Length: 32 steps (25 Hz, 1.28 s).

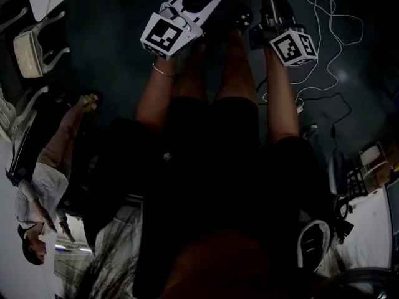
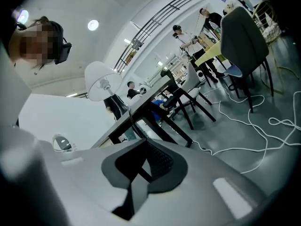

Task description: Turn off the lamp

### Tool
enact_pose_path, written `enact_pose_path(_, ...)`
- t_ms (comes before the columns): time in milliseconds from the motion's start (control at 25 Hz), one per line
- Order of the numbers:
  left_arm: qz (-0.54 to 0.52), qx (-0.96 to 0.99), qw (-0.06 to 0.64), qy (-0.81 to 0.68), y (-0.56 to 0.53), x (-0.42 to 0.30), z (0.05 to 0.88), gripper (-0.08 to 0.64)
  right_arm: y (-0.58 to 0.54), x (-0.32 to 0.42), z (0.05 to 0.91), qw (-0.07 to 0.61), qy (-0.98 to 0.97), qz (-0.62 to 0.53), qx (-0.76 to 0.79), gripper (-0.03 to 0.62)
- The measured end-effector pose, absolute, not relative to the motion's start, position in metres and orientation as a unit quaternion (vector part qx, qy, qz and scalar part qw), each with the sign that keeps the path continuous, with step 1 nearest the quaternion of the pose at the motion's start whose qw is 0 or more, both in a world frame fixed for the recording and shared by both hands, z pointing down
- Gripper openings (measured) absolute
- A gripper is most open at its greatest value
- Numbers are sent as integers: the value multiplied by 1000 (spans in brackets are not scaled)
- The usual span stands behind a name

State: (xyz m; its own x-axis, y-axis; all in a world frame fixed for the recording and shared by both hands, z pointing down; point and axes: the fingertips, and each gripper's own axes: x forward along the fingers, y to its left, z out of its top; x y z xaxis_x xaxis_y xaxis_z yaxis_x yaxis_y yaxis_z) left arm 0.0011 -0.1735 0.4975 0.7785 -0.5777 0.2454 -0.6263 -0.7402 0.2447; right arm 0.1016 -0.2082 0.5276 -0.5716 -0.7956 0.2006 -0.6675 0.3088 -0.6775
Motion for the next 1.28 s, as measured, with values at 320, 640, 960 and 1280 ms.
enact_pose_path(320,71,921,157,-348,-174,-25,461,6,-196,90,486,101,805,-373,-450,2)
enact_pose_path(640,66,918,163,-356,-167,-40,423,6,-184,73,431,108,822,-356,-430,0)
enact_pose_path(960,52,929,152,-333,-162,-33,384,6,-170,62,386,114,833,-343,-419,0)
enact_pose_path(1280,30,936,141,-320,-152,-34,339,6,-152,49,332,130,847,-316,-407,0)
